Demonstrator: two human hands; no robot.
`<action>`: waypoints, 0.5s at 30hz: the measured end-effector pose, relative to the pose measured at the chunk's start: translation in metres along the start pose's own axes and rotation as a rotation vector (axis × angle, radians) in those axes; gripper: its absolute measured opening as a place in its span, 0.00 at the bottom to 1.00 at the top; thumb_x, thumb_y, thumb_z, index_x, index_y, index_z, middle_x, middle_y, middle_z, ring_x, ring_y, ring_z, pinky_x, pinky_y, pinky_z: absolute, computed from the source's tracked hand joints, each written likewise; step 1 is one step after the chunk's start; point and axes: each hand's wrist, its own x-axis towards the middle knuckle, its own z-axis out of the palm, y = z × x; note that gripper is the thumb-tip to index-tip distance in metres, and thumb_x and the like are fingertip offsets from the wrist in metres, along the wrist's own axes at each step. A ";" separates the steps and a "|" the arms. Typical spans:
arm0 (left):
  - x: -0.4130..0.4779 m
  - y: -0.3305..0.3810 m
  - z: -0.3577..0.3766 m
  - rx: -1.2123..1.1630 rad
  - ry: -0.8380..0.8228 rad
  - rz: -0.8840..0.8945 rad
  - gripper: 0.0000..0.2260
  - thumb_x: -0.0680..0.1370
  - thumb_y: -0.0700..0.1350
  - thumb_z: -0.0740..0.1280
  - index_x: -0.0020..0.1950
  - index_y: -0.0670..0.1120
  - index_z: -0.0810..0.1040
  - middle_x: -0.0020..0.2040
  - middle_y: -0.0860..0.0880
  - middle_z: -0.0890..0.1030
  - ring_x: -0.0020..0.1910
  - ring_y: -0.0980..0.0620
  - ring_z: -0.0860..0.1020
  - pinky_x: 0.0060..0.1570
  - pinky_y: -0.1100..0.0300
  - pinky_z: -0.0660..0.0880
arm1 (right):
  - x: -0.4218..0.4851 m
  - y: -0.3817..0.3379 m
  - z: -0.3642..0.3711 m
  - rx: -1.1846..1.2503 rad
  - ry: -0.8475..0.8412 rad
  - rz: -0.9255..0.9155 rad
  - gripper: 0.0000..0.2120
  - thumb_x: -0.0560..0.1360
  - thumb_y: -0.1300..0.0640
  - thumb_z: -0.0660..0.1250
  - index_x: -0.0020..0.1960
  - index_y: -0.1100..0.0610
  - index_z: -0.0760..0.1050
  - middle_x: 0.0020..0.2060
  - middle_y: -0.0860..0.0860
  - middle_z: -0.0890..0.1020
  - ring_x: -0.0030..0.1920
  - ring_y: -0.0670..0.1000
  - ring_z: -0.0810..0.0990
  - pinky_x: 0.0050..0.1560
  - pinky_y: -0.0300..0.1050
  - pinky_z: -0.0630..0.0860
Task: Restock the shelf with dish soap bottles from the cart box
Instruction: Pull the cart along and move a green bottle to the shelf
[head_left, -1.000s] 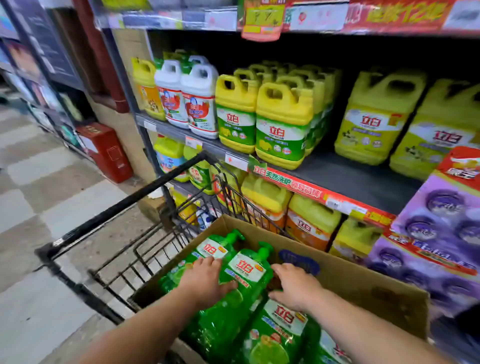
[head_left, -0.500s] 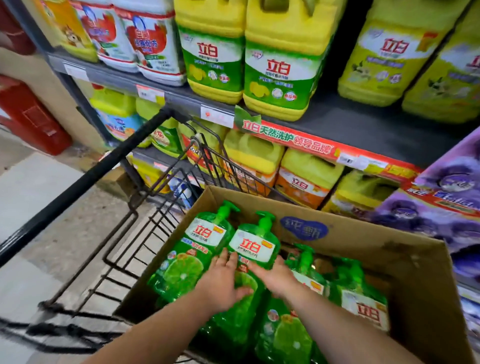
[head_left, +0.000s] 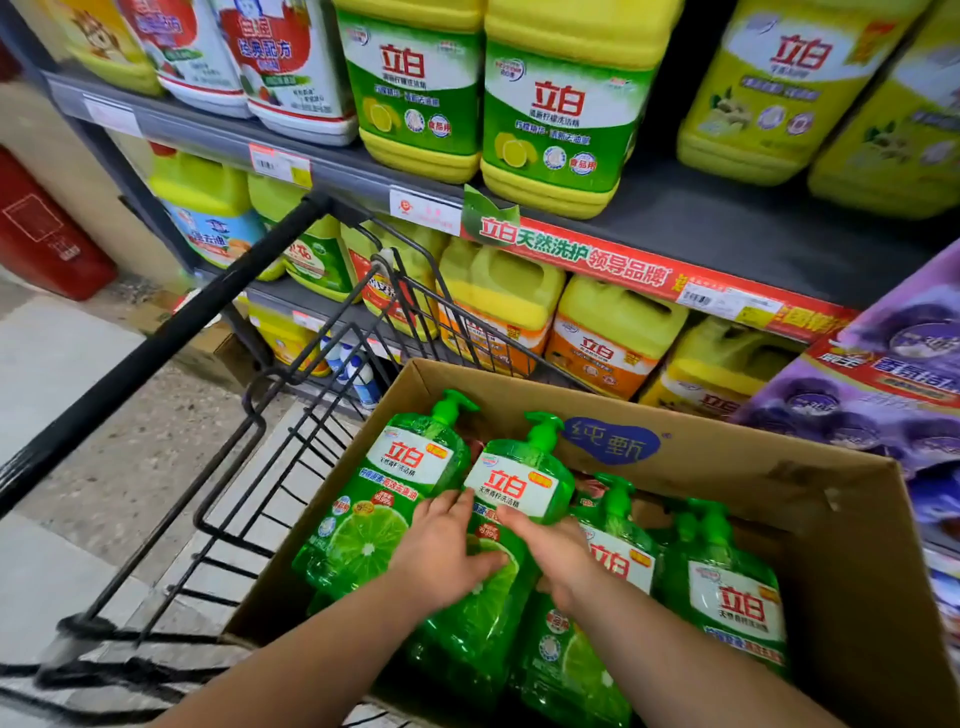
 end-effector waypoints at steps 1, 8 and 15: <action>0.000 0.001 0.000 -0.013 0.007 -0.010 0.40 0.73 0.62 0.65 0.77 0.47 0.50 0.77 0.49 0.55 0.75 0.46 0.53 0.72 0.51 0.55 | -0.001 0.001 -0.001 0.012 0.012 0.009 0.27 0.64 0.51 0.78 0.58 0.59 0.75 0.52 0.56 0.82 0.52 0.57 0.81 0.52 0.52 0.76; 0.002 0.010 0.000 -0.062 -0.035 -0.056 0.43 0.71 0.66 0.63 0.77 0.46 0.48 0.76 0.46 0.57 0.74 0.44 0.53 0.71 0.49 0.56 | -0.015 -0.001 -0.019 -0.005 0.121 -0.109 0.27 0.62 0.50 0.79 0.54 0.58 0.71 0.48 0.53 0.81 0.47 0.55 0.80 0.53 0.51 0.78; 0.001 0.042 -0.005 -0.742 -0.183 -0.074 0.31 0.73 0.53 0.70 0.71 0.49 0.61 0.52 0.58 0.76 0.43 0.64 0.74 0.40 0.72 0.71 | -0.044 -0.030 -0.063 -0.097 0.103 -0.345 0.24 0.61 0.57 0.80 0.50 0.48 0.70 0.44 0.44 0.80 0.47 0.48 0.81 0.53 0.46 0.76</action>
